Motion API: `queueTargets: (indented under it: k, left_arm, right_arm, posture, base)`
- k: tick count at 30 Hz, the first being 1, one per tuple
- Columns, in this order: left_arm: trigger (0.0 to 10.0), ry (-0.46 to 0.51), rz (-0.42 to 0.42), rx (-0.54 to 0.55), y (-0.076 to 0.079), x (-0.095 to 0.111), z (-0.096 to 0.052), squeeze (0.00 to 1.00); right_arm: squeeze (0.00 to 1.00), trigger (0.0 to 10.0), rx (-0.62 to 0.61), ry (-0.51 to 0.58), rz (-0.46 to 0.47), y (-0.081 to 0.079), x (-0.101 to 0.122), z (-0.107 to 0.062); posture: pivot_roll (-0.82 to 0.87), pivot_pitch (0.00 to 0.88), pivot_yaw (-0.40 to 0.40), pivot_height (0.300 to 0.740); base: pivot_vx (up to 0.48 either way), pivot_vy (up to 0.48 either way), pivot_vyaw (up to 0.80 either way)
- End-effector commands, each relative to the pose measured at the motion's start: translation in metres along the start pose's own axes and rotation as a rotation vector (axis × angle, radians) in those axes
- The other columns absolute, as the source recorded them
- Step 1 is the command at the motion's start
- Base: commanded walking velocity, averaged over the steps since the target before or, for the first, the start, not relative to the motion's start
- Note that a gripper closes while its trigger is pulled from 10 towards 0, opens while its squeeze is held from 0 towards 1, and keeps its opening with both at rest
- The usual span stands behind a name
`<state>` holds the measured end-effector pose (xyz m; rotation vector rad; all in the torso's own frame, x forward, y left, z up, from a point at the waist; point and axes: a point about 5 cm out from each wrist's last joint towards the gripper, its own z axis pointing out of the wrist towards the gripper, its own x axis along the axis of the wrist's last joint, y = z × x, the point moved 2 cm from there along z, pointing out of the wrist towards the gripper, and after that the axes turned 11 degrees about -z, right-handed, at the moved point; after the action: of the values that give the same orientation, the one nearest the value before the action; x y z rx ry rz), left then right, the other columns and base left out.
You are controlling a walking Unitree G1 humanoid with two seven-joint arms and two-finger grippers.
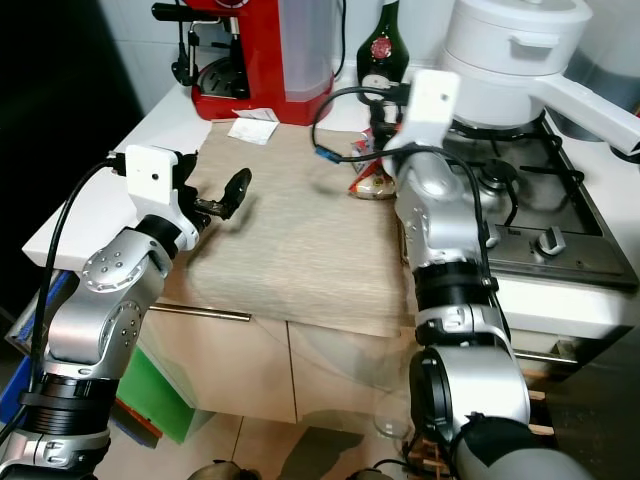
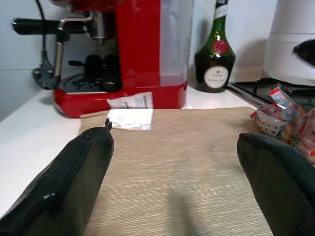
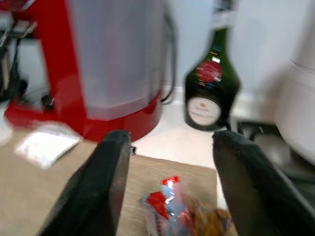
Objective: Restocking fridge
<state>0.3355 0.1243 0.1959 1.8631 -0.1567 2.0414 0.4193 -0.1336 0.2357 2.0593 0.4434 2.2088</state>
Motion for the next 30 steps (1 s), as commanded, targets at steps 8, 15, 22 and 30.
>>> queueTargets:
  k: [8, 15, 22, 30]
  left_arm:
    - [10.0, 0.006, 0.018, 0.020, -0.005, 0.005, -0.003, 0.00]
    - [10.0, 0.005, 0.016, 0.037, -0.007, 0.006, -0.006, 0.00]
    - [10.0, -0.004, 0.011, 0.056, -0.008, 0.003, -0.010, 0.00]
    - [10.0, 0.001, 0.016, 0.077, -0.011, 0.005, -0.014, 0.00]
  right_arm:
    - [1.00, 10.0, 0.090, -0.016, -0.229, 0.027, 0.014, 0.007]
    - [1.00, 10.0, 0.150, -0.121, -0.163, 0.031, 0.003, 0.012]
    - [1.00, 10.0, 0.229, -0.160, -0.096, 0.032, 0.003, 0.015]
    - [1.00, 10.0, 0.235, -0.245, -0.068, 0.039, 0.000, 0.016]
  posture:
    - [0.06, 0.000, 0.001, 0.740]
    - [0.06, 0.000, -0.023, 0.740]
    - [0.06, 0.000, -0.044, 0.740]
    - [0.07, 0.000, -0.064, 0.740]
  base:
    - [0.000, 0.000, 0.00]
    - [0.000, 0.000, 0.00]
    - [0.000, 0.000, 0.00]
    - [0.000, 0.000, 0.00]
